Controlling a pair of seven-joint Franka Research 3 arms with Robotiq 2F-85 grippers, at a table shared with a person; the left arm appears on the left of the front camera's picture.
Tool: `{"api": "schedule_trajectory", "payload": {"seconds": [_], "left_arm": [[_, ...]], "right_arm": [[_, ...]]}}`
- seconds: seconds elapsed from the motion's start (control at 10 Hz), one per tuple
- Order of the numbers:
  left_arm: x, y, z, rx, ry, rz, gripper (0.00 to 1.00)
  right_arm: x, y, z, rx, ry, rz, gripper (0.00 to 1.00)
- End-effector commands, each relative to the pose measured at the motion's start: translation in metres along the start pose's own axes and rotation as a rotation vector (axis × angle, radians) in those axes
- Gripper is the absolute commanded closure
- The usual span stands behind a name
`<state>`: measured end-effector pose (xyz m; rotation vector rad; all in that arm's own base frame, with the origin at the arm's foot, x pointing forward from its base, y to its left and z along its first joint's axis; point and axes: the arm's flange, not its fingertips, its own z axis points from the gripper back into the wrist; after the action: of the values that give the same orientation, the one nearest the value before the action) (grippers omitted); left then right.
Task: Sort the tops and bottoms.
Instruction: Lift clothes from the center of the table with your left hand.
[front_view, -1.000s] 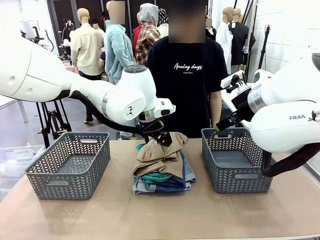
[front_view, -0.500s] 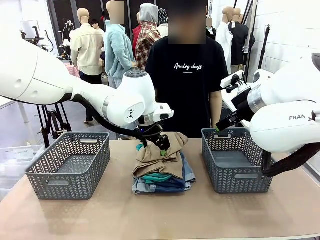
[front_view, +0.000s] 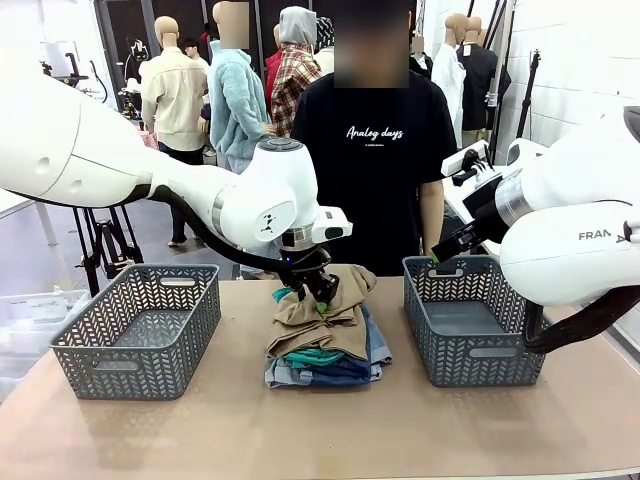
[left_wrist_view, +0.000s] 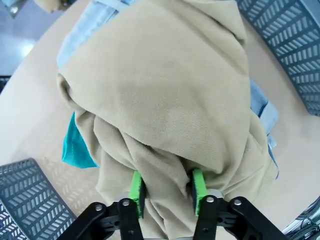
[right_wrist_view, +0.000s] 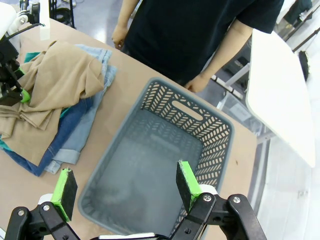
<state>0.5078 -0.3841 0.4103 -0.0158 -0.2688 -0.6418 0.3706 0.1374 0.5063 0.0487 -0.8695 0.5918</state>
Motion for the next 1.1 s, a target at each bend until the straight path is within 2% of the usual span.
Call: {"api": "schedule_trajectory", "payload": {"seconds": [0.0,0.4,0.9,1.0], "left_arm": [[0.005,-0.003,-0.001,-0.010,0.033,0.028,1.00],[0.003,-0.009,0.019,-0.006,-0.008,0.052,1.00],[0.011,-0.017,0.128,0.211,-0.321,0.003,1.00],[0.016,-0.021,0.150,0.242,-0.359,-0.022,1.00]], "right_arm": [[0.000,0.000,0.000,-0.005,-0.003,0.001,0.00],[0.000,0.000,0.000,-0.005,-0.003,0.001,0.00],[0.000,0.000,0.000,-0.005,-0.003,0.001,0.00],[0.000,0.000,0.000,-0.005,-0.003,0.001,0.00]]}}
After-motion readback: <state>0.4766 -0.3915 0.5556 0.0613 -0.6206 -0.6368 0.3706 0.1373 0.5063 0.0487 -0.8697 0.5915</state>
